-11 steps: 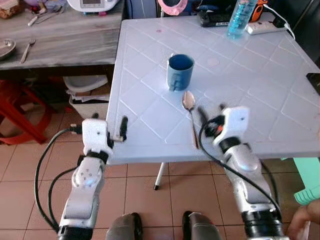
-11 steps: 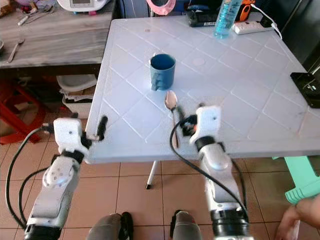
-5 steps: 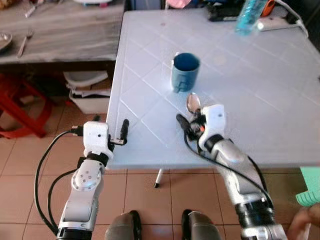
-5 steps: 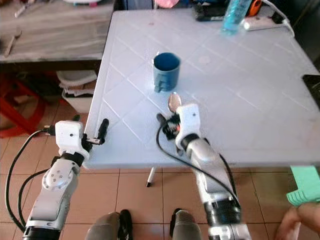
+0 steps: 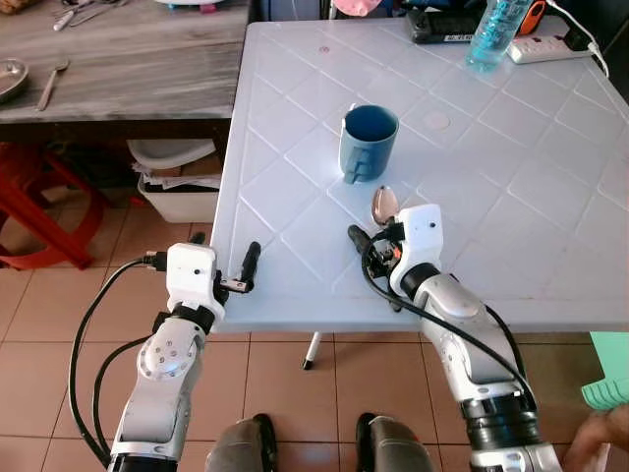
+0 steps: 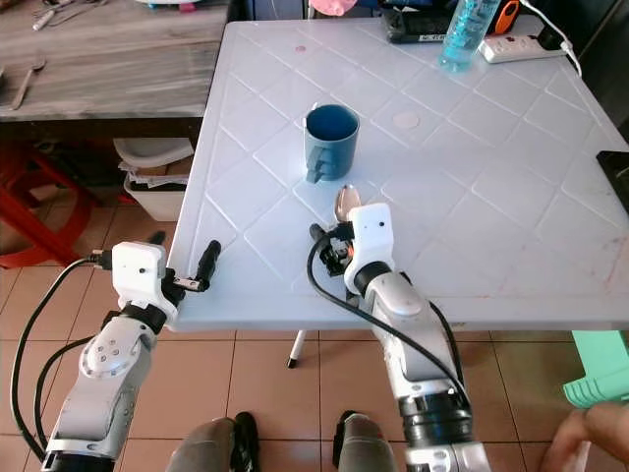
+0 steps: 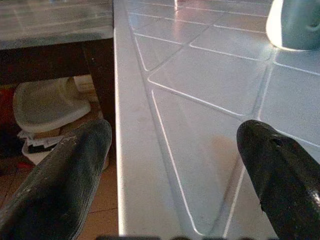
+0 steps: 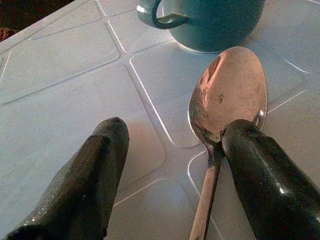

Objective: Setting the table

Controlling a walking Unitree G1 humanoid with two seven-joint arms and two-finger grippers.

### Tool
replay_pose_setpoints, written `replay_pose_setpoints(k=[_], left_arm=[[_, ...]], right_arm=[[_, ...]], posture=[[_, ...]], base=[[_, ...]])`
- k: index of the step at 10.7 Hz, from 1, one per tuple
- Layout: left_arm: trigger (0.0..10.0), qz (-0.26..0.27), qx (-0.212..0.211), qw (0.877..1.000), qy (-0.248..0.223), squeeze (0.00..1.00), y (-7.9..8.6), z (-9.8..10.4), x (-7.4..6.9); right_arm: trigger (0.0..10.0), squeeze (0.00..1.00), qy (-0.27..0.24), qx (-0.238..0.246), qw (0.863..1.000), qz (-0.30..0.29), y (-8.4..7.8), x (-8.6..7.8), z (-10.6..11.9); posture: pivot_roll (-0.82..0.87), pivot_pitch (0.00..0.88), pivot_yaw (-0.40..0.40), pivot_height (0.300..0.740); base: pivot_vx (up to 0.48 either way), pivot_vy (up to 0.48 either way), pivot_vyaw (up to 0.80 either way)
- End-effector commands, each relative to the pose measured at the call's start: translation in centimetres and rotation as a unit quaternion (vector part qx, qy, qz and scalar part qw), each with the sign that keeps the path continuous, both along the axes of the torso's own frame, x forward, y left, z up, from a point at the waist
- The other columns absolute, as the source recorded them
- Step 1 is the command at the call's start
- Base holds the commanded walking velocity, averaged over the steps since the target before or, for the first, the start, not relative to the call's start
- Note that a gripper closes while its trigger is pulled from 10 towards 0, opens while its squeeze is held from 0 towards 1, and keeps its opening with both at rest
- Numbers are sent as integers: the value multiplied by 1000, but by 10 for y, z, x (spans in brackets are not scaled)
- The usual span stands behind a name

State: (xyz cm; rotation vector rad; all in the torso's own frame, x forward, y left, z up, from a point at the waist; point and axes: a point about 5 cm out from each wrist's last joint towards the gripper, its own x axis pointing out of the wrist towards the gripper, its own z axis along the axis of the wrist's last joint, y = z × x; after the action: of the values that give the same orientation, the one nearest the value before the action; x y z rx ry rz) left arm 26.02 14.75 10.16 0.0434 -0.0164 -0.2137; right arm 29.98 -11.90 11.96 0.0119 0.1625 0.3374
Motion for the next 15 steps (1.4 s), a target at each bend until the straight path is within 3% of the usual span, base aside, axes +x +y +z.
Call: replay_pose_setpoints(k=[1, 3, 5, 7, 11, 12, 13, 15], left_arm=[[10000, -1, 3, 1000, 4, 0, 4, 0, -2], [10000, -10, -3, 1000, 4, 0, 5, 2, -2], [10000, -95, -40, 995, 2, 0, -8, 8, -7], [10000, -173, -34, 984, 1, 0, -17, 11, -16], [10000, -210, -30, 977, 12, 0, -19, 8, -19], [10000, -225, -28, 974, 16, 0, -20, 6, -22], [10000, -229, -29, 973, 17, 0, -21, 5, -23], [10000, -233, -32, 972, 15, 0, -22, 5, -24]], right_arm=[[10000, 0, 15, 0, 1000, -16, -3, -3, -2], [10000, 0, 2, 8, 1000, -27, -5, -7, 10], [10000, 0, -34, 14, 998, -49, -11, -15, 21], [10000, 0, 6, 19, 998, -62, -16, -22, 18], [10000, 0, 73, 48, 994, -67, -13, -29, 5], [2667, 0, 107, 36, 992, -59, -14, -30, -3], [0, 0, 118, 21, 991, -61, -18, -28, -6], [0, 0, 157, -8, 986, -56, -31, -22, -17]], posture=[[-43, 186, 37, 740], [-43, 188, 34, 740], [-51, 188, 33, 740], [-53, 190, 31, 740], [-65, 194, 24, 740], [-66, 194, 22, 740], [-67, 195, 19, 740], [-70, 196, 15, 740]], base=[[0, 0, 0], [0, 0, 0], [0, 0, 0], [0, 0, 0], [0, 0, 0], [0, 0, 0], [0, 0, 0], [0, 0, 0]])
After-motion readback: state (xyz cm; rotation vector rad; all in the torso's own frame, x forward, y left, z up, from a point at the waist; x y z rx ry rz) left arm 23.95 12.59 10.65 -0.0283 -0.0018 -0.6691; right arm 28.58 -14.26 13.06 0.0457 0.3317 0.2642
